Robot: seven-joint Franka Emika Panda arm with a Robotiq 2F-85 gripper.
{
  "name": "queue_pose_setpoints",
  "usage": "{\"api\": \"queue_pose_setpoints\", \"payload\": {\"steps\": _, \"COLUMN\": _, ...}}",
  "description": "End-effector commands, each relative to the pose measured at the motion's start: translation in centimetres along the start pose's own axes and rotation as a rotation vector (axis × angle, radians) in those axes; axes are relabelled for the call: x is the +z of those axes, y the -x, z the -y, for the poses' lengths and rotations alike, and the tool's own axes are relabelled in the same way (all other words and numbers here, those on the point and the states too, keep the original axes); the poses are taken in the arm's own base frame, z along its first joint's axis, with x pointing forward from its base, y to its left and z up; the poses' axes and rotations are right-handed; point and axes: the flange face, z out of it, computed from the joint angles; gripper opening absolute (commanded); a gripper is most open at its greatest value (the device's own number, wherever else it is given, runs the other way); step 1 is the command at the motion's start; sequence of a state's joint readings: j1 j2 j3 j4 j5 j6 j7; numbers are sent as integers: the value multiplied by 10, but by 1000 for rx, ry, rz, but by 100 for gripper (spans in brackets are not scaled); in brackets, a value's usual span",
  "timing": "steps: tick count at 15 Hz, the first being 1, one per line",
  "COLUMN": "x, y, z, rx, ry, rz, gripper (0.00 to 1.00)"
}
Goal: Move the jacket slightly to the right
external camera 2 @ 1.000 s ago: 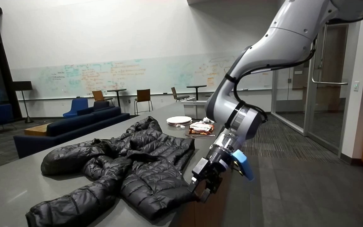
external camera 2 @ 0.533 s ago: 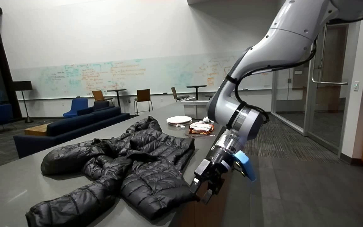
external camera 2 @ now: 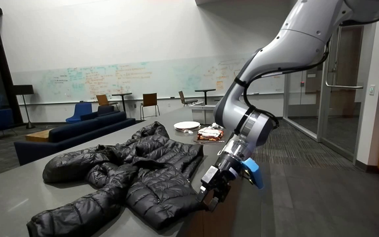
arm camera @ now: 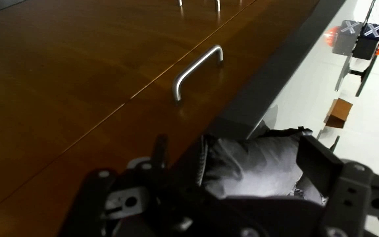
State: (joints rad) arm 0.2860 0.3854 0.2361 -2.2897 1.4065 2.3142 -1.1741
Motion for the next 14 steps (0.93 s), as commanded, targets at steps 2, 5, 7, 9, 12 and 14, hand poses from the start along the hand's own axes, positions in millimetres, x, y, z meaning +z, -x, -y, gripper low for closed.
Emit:
{"api": "queue_pose_setpoints", "payload": {"steps": 2, "x": 5, "y": -7, "z": 5, "rx": -44, "ry": -23, "rz": -14, "gripper": 100}}
{"api": "queue_pose_setpoints", "payload": {"steps": 5, "x": 9, "y": -8, "z": 7, "rx": -63, "ry": -27, "rz": -9, "gripper": 75}}
{"api": "queue_pose_setpoints", "payload": {"steps": 7, "x": 10, "y": -8, "z": 8, "rx": -70, "ry": -27, "rz": -7, "gripper": 68}}
{"api": "queue_pose_setpoints", "payload": {"steps": 9, "x": 10, "y": -8, "z": 9, "rx": -73, "ry": -27, "rz": -6, "gripper": 51}}
{"api": "queue_pose_setpoints", "payload": {"steps": 12, "x": 10, "y": -7, "z": 10, "rx": -82, "ry": -23, "rz": -4, "gripper": 27}}
{"api": "queue_pose_setpoints", "payload": {"steps": 14, "x": 9, "y": -7, "z": 11, "rx": -88, "ry": -19, "rz": -6, "gripper": 12}}
